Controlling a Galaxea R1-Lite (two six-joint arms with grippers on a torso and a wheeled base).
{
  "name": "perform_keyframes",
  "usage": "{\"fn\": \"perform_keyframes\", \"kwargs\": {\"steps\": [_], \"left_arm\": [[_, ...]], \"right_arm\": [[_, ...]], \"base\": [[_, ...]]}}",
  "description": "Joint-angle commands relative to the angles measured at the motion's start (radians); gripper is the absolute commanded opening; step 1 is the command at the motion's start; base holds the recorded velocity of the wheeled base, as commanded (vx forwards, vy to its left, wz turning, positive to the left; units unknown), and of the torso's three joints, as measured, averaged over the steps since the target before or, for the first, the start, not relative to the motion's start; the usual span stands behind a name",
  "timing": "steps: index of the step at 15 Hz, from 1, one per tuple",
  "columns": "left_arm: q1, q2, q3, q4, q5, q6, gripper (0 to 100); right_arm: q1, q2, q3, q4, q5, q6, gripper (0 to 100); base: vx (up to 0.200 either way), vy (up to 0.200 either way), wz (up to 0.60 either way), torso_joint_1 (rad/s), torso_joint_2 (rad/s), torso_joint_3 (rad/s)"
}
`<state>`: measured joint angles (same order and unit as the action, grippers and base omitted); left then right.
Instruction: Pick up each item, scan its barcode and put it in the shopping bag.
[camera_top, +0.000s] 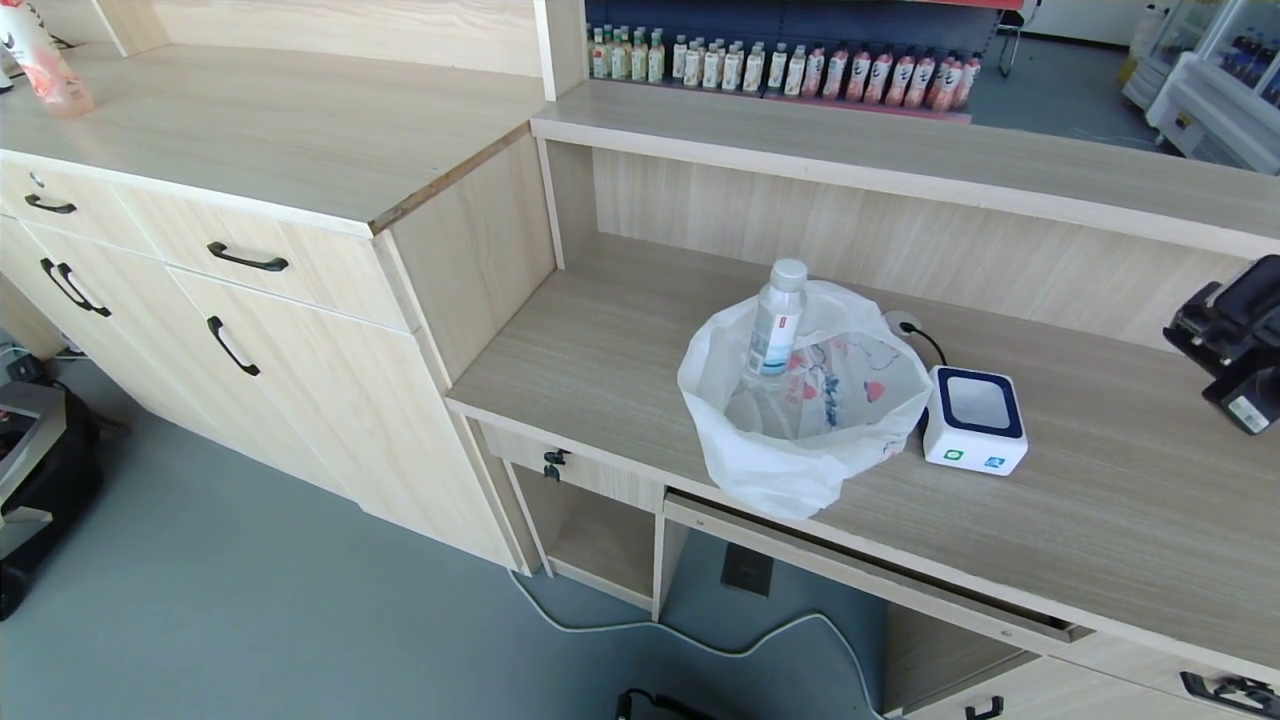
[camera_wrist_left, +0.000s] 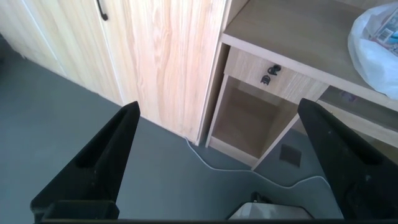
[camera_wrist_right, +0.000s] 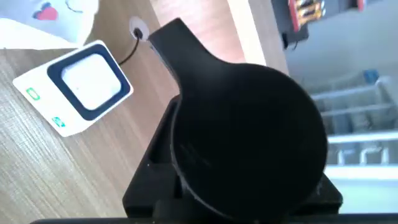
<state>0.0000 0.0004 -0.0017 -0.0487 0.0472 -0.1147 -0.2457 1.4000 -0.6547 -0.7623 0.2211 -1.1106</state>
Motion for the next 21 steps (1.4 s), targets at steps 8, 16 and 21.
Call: {"fn": "perform_keyframes", "kwargs": {"steps": [8,16,21], "left_arm": [[0.000,0.000,0.000,0.000,0.000,0.000,100],[0.000,0.000,0.000,0.000,0.000,0.000,100],[-0.002,0.000,0.000,0.000,0.000,0.000,100]], "right_arm": [[0.648,-0.354,0.147,-0.244,0.357,-1.287,0],[0.695,-0.420,0.148,-0.157,0.584,-1.304,0],[0.686,-0.429,0.159,-0.054,0.672,-1.298,0]], "base": [[0.000,0.000,0.00,0.000,0.00,0.000],[0.000,0.000,0.00,0.000,0.00,0.000],[0.000,0.000,0.00,0.000,0.00,0.000]]}}
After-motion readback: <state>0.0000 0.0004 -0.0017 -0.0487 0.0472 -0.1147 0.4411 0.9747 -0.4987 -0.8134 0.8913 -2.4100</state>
